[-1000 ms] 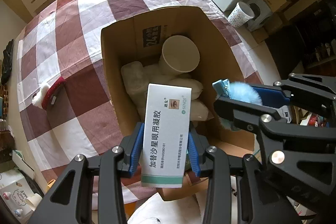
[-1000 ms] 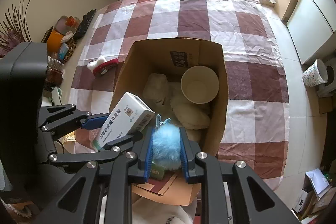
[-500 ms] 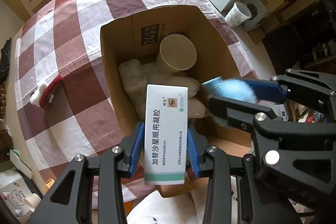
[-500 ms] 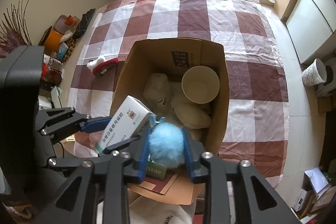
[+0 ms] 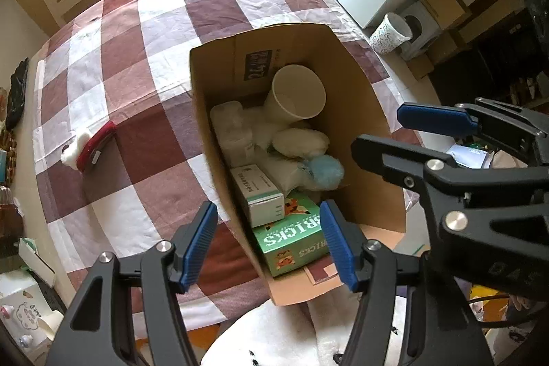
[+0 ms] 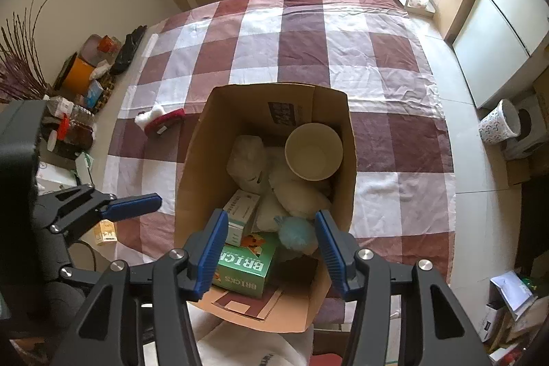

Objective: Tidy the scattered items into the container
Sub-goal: 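Move both tools away from the box toward the table and plush toy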

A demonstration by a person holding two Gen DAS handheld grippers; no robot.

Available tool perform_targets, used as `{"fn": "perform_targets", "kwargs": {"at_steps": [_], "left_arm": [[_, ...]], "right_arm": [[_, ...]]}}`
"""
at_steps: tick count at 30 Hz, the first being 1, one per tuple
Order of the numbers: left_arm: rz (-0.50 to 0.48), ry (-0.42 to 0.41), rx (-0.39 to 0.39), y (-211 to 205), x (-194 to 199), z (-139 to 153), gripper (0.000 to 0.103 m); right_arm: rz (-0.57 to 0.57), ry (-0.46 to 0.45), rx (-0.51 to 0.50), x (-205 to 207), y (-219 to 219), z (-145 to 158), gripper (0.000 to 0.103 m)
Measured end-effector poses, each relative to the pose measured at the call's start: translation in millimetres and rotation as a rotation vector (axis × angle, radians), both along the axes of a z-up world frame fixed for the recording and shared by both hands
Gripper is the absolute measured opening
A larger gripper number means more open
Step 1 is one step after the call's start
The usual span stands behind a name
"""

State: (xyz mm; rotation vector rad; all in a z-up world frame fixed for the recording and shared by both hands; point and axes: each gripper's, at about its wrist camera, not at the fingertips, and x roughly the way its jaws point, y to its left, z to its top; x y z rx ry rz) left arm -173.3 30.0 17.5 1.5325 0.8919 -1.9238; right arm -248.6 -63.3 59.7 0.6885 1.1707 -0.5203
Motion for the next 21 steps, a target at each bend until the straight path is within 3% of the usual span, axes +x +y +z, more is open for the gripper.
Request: {"fn": "perform_targets", "kwargs": {"at_steps": [12,21], "left_arm": [[0.062,0.006,-0.013,-2,39,6,0.064],[0.243,0.000,-0.010,-11,112,0,0.067]], "right_arm": [[0.096,0.036,-0.045,29,30,2,0.054],[0.253,0.034,-0.027,81,65,-4,0.054]]}}
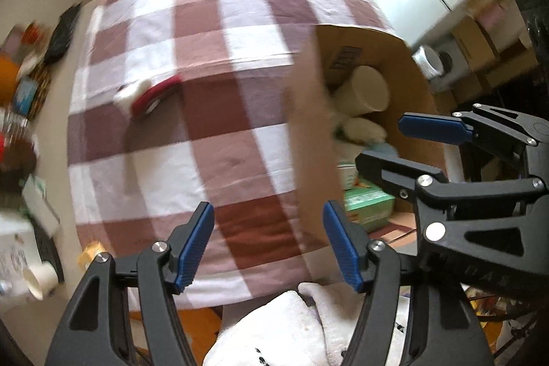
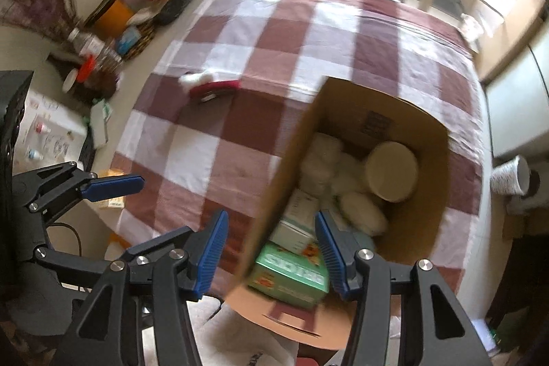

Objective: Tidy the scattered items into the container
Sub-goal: 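Move both tools away from the box toward the table and plush toy, then grasp the yellow juice carton with the left tool while the right tool grasps the red plush toy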

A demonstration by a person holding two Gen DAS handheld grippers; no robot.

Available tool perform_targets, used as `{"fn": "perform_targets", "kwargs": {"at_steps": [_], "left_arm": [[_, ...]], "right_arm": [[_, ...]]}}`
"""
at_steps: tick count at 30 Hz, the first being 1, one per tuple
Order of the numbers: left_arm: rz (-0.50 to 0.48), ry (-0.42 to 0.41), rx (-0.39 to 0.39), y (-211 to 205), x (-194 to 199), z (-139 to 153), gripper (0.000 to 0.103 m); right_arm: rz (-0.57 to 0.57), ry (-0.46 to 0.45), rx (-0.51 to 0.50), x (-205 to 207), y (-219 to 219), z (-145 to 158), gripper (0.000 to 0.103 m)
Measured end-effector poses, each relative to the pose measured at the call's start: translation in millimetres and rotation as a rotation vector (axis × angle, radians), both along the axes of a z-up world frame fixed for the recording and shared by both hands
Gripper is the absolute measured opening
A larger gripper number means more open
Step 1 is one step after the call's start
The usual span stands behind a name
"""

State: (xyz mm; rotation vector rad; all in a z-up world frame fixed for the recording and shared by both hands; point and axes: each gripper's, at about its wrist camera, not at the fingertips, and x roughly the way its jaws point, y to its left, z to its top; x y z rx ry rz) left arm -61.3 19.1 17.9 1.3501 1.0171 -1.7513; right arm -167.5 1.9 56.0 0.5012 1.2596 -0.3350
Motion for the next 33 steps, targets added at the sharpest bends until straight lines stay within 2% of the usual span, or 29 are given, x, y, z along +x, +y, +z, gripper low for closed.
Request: {"fn": "perform_targets", "kwargs": {"at_steps": [7,13,15,17,20,24,29,33], "left_arm": [[0.248,-0.034,-0.022,-5,96,-11,0.067],[0.525,-0.097,0.015,3,203,-43,0.067],[0.602,-0.122,0.026,9,234,-57,0.067],[0.657,-0.146,0.040,16,257,-71,0.067],[0.722,-0.157,0.065,24,282,-94,0.067],[0.758,-0.152,0.090,29,301,-125,0.067],[0.774,-0.137,0.122,30,310,-156,0.067],[0.772,-0.120,0.143,25,313,-172,0.068]], "right_arm": [[0.209,0.007,-0.036,68,34,-2,0.054],[0.495,0.025,-0.152,140,64,-8,0.054],[0.550,0.018,-0.196,164,66,-12,0.054],[0.572,0.027,-0.198,186,63,-20,0.054],[0.614,0.065,-0.194,217,59,-42,0.054],[0.734,0.160,-0.230,251,61,-82,0.054],[0.899,0.287,-0.326,276,70,-133,0.054],[1.010,0.340,-0.407,288,75,-162,0.054]]}}
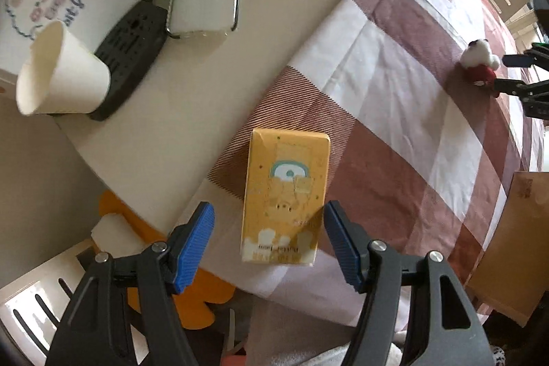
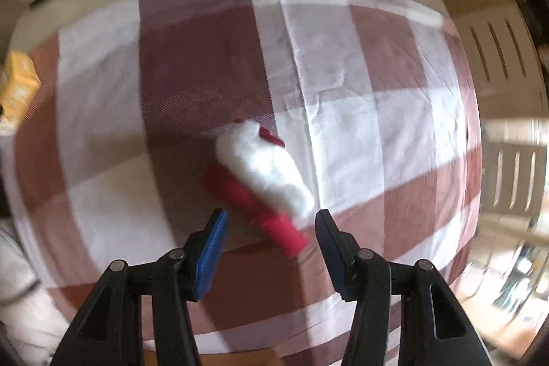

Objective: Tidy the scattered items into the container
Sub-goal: 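Grasp the yellow juice carton with the left tool while the right tool grasps the red plush toy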

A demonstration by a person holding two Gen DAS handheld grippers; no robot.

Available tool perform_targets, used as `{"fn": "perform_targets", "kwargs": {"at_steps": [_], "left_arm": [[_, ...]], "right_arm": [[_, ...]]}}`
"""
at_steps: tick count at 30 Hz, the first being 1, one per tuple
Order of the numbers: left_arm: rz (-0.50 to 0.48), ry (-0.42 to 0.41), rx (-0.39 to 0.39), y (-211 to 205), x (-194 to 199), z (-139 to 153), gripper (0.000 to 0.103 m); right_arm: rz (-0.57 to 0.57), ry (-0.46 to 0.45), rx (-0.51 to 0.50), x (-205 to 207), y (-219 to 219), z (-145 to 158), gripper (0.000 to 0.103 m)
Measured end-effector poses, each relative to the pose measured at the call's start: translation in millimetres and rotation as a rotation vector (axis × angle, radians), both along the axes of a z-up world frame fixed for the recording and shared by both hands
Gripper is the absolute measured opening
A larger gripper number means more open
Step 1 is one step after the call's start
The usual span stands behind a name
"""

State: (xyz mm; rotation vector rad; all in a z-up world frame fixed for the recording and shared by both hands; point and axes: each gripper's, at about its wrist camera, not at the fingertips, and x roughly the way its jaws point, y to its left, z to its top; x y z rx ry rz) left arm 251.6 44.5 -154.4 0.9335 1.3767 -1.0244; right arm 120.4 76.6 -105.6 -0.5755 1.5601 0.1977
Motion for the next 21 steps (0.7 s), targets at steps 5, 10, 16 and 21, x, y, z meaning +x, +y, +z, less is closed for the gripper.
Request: {"fn": "perform_targets", "kwargs": {"at_steps": [5,10,16,21], "left_arm": [[0.021,0.020,0.040,-3,4,-18,0.068],[0.029,0.023,0.059,-10,3,-30,0.067],[0.011,0.000,0.065,-14,-6,-35,0.050],[0.041,0.053,0.039,-6,-1,-32,0.047]], "right_arm": [[0.147,0.041,-0.071,7,13,-29,0.057],[0.149,0.061,-0.011,15,15,-35,0.059],[-0.139,0.135,0.176,30,-19,-30,0.042],[-0.274,0.105,0.266,23,-28,-5,0.042]]}}
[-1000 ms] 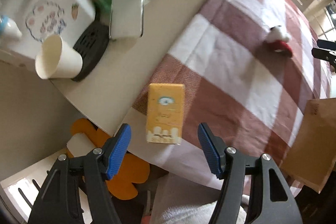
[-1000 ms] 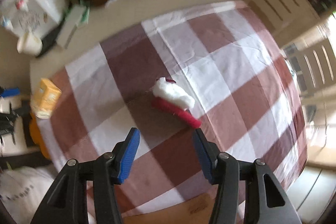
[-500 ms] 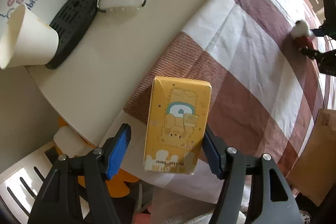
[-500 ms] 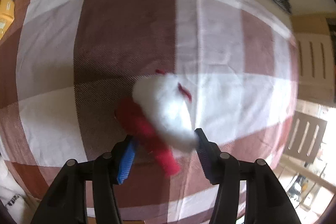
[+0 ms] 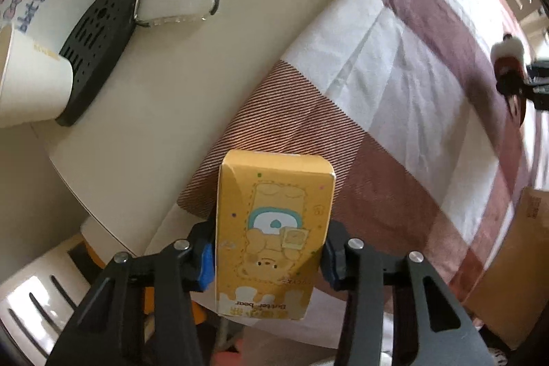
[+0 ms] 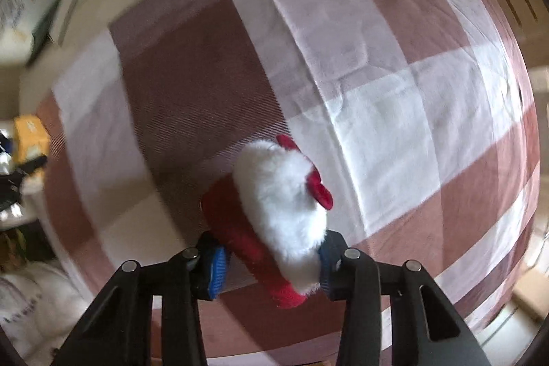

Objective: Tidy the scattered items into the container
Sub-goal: 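Grasp the yellow juice carton with the left tool while the right tool grasps the red plush toy, then carry the yellow carton and red plush toy over the cardboard box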

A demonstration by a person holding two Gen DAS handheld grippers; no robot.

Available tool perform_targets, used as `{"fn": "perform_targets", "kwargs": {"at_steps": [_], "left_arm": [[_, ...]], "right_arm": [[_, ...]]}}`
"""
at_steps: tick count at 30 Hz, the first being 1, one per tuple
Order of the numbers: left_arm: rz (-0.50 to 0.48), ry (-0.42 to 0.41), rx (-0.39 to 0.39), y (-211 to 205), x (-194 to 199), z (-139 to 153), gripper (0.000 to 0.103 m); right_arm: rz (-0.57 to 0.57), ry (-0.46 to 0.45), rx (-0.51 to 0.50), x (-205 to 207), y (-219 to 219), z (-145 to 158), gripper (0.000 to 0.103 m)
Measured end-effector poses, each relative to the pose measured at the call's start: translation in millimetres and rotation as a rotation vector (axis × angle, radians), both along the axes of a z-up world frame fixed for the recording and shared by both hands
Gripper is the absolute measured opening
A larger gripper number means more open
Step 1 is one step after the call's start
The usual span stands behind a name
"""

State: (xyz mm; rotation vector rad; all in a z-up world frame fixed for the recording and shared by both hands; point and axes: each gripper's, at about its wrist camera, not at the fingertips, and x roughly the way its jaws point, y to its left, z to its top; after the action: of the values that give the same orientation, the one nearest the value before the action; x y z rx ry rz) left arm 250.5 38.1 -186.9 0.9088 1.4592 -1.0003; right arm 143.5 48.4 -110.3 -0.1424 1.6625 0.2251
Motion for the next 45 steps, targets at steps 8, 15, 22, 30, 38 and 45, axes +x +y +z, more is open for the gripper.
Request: {"fn": "perform_targets", "kwargs": {"at_steps": [8,15,22,30,38,45], "left_arm": [[-0.079,-0.016,-0.093,7,-17,39,0.047],[-0.220,0.009,-0.183,-23,-72,96,0.047],[-0.294,0.006,-0.176,-35,-106,119,0.047],[-0.424,0.010,-0.193,-32,-150,149,0.047],[-0.557,0.018,-0.238,-31,-203,173,0.048],[-0.652,0.018,-0.255,-26,-246,189,0.048]], "right_arm": [[-0.175,-0.072,0.192,-24,16,59,0.042],[-0.233,-0.125,0.255,-57,29,93,0.042],[-0.376,-0.151,0.271,-113,41,111,0.042],[-0.543,-0.201,0.249,-184,27,135,0.042],[-0.685,-0.257,0.234,-241,6,156,0.042],[-0.758,-0.300,0.219,-280,-5,171,0.042]]}}
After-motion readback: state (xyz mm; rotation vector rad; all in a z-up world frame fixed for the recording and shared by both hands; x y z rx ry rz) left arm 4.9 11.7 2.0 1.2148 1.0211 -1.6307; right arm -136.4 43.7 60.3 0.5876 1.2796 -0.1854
